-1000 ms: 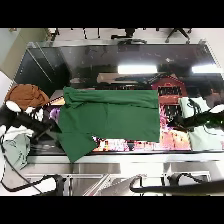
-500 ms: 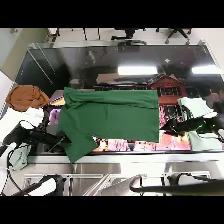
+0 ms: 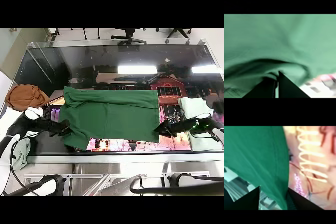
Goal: Fold the shirts.
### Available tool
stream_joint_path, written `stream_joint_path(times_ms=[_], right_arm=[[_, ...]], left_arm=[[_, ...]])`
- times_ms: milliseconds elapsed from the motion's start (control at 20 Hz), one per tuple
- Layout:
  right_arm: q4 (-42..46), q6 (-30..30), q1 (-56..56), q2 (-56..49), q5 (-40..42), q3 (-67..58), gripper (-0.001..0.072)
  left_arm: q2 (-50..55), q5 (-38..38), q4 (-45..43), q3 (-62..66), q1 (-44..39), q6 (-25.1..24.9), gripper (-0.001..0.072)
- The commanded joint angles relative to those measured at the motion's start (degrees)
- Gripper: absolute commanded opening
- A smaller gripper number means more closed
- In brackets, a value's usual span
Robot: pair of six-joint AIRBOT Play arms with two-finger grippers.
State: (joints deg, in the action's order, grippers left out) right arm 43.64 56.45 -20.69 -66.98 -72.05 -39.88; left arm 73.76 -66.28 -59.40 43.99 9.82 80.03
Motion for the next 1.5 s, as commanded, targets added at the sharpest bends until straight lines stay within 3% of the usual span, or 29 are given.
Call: stream_joint_path(times_ms=[0, 50, 100, 150, 300, 450, 550, 750, 1050, 1300, 1350, 1400, 1450], right_arm=[[0.1, -1.5, 4.9, -0.3, -1.3, 0.3, 0.0171], [-1.3, -2.1, 5.2, 0.3, -2.4, 0.3, 0.0083], [-2.3, -2.1, 4.9, 1.0, -3.2, 0.2, 0.0079], [-2.1, -2.0, 4.0, 2.3, -3.9, -0.4, 0.002], [1.1, 2.2, -1.2, 7.4, -4.4, -1.4, 0.002], [2.2, 3.8, -6.0, 11.1, -4.4, -1.4, 0.002], [-4.3, 1.5, -6.3, 11.1, -4.0, -1.7, 0.002], [-21.5, -7.7, -4.9, 7.6, 0.3, -8.8, 0.002], [-22.3, -10.2, 1.7, -7.4, 10.7, -24.2, 0.0021], [-22.3, -10.2, 2.6, -19.8, 11.8, -32.2, 0.0033], [-22.3, -10.4, 2.5, -20.5, 11.8, -33.0, 0.014], [-22.3, -11.4, 2.2, -20.5, 11.6, -33.8, 0.0303], [-21.7, -13.3, 1.6, -20.1, 10.8, -35.0, 0.0387]], left_arm=[[-3.4, -6.8, 0.5, 5.4, -0.4, -0.8, 0.0014], [-4.7, -8.7, 0.5, 6.4, -0.4, -0.7, 0.0013], [-6.2, -10.7, 0.5, 7.3, -0.4, -0.7, 0.0013], [-7.8, -13.0, 0.4, 7.8, -0.4, -0.7, 0.0014], [-13.3, -17.7, 0.0, 5.9, -0.4, -0.5, 0.0014], [-16.7, -14.3, -3.0, 2.1, -0.4, 0.4, 0.0013], [-15.5, -10.3, -1.8, 2.4, -0.4, -0.3, 0.0014], [-4.2, -7.1, 5.0, 15.7, -0.4, -2.5, 0.0014], [16.3, -2.5, 11.5, 38.5, -3.1, -2.7, 0.0015], [32.2, 3.1, 11.4, 50.5, -6.6, -4.5, 0.0016], [34.8, 2.2, 11.4, 52.1, -6.8, -4.3, 0.0018], [36.9, 0.6, 11.4, 53.6, -6.8, -3.8, 0.0118], [38.8, -1.3, 11.4, 55.4, -6.8, -2.6, 0.0553]])
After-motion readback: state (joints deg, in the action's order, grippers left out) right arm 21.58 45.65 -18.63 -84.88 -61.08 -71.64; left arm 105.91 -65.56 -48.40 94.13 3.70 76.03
